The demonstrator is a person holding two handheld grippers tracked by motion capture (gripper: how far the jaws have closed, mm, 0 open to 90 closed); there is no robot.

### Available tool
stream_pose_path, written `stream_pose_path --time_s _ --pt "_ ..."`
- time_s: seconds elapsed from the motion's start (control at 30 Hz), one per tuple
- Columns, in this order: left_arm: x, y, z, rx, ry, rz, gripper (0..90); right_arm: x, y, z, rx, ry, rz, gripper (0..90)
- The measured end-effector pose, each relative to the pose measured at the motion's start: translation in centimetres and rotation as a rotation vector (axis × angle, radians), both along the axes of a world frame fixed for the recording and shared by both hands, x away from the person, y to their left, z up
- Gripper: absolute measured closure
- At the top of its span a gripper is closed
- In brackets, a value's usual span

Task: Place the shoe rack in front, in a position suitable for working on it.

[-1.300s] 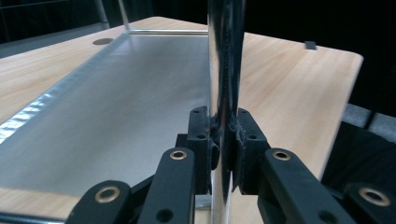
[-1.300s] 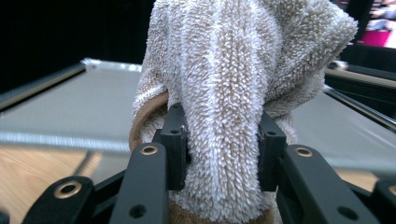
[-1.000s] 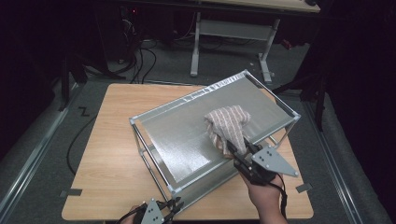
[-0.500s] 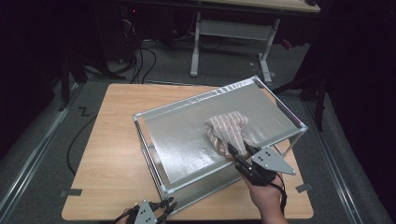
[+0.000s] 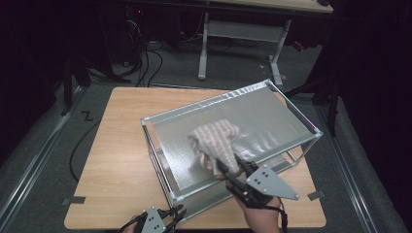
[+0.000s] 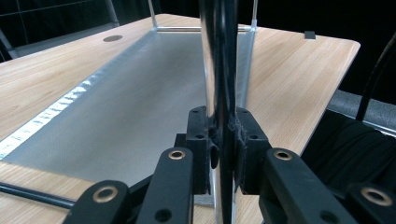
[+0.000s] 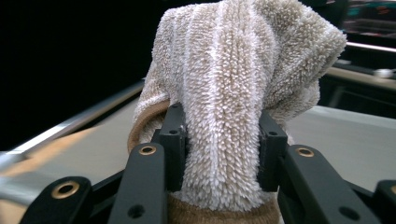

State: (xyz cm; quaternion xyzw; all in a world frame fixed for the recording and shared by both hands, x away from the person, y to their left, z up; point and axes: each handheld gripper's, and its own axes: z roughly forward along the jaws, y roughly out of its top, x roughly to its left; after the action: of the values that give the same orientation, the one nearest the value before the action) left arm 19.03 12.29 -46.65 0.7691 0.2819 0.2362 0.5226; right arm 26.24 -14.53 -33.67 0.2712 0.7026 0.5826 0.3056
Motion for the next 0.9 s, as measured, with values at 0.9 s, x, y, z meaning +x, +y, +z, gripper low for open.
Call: stream_pose_path --time_s 0.9 --pt "0.2 -0.6 -0.2 0.031 -0.021 0.02 72.6 -2.4 6.2 -1.7 -0.017 -0.025 0.091 44.5"
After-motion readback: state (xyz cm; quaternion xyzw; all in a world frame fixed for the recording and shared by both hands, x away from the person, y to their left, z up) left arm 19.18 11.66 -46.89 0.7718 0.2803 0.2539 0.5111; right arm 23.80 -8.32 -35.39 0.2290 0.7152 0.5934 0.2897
